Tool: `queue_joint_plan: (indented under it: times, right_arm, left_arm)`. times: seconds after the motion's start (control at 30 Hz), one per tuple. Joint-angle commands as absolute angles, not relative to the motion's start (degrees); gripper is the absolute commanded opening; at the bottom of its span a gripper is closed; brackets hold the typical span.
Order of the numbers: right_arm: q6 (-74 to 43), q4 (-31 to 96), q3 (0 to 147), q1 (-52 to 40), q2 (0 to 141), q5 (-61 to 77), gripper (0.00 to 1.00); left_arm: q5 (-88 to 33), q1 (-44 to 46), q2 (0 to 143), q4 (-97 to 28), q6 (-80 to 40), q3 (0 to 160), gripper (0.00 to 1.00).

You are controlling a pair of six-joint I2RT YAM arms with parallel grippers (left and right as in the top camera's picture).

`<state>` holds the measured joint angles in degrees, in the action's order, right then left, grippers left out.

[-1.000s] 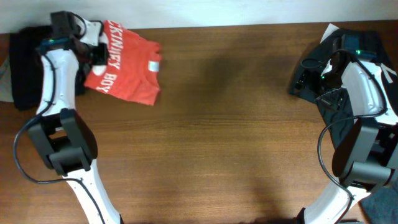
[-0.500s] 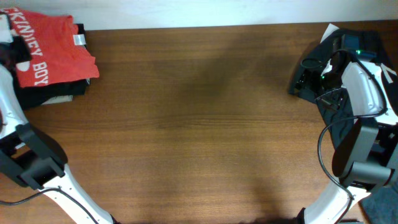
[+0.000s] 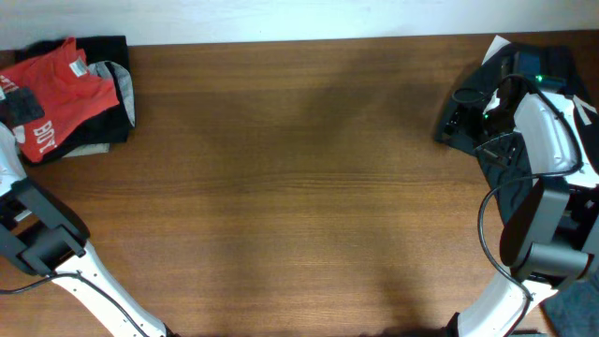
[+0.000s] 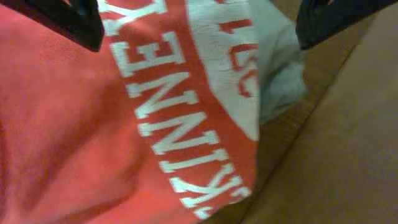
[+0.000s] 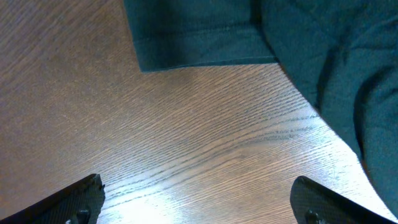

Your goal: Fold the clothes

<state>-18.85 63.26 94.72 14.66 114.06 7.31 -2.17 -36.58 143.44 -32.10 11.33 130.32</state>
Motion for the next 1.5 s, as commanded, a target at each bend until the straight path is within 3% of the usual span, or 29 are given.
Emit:
queue_joint_plan:
  times: [0.0,0.1,0.2,0.37,0.63,0.77,0.93,1.07,1.23,1.37,1.47]
  right_arm:
    - [-18.90,63.42,95.15,14.98,113.84,6.83,0.99]
    - [-18.92,63.42,95.15,14.98,113.84,6.83,0.99]
    - [-21.82,61.41,95.15,14.98,113.84,8.62,0.99]
    - [-22.83,67.64,95.44,14.66,112.07,26.63,0.99]
    - [-18.87,77.71,95.44,-2.83,83.09,26.15,0.99]
    - [-18.90,82.76,95.44,-3.75,79.77,21.04,0.99]
    - [-18.24,77.01,93.82,-3.75,61.34,13.04,0.99]
    - [-14.81,54.70,66.50,-3.75,40.32,9.47,0.99]
    - [-17.69,13.37,18.00,-3.75,8.73,11.75,0.99]
    - [-21.61,-3.66,2.61,-3.68,0.19,11.09,0.99]
    - [-24.14,-7.46,0.32,-3.68,0.19,6.76,0.99]
  left_arm:
    - [-11.99,-36.25,136.49,-34.20,7.49,131.52,0.99]
    - [-31.51,-35.79,124.44,-40.93,-2.39,131.52,0.99]
    - [-43.75,-34.87,119.94,-46.78,-2.39,131.52,0.99]
    - [-43.51,-34.28,120.05,-51.94,-2.35,131.46,0.99]
    - [-43.51,-34.28,120.05,-51.94,-2.35,131.46,0.99]
    - [-43.51,-34.28,120.05,-51.94,-2.35,131.46,0.99]
    - [-43.51,-34.28,120.05,-51.94,-2.35,131.46,0.99]
    - [-43.51,-34.28,120.05,-51.94,-2.35,131.46,0.99]
    - [-43.51,-34.28,120.05,-51.94,-2.35,131.46,0.99]
    - [-43.53,-34.28,120.05,-51.94,-2.35,131.46,0.99]
    - [-43.51,-34.28,120.05,-51.94,-2.35,131.46,0.99]
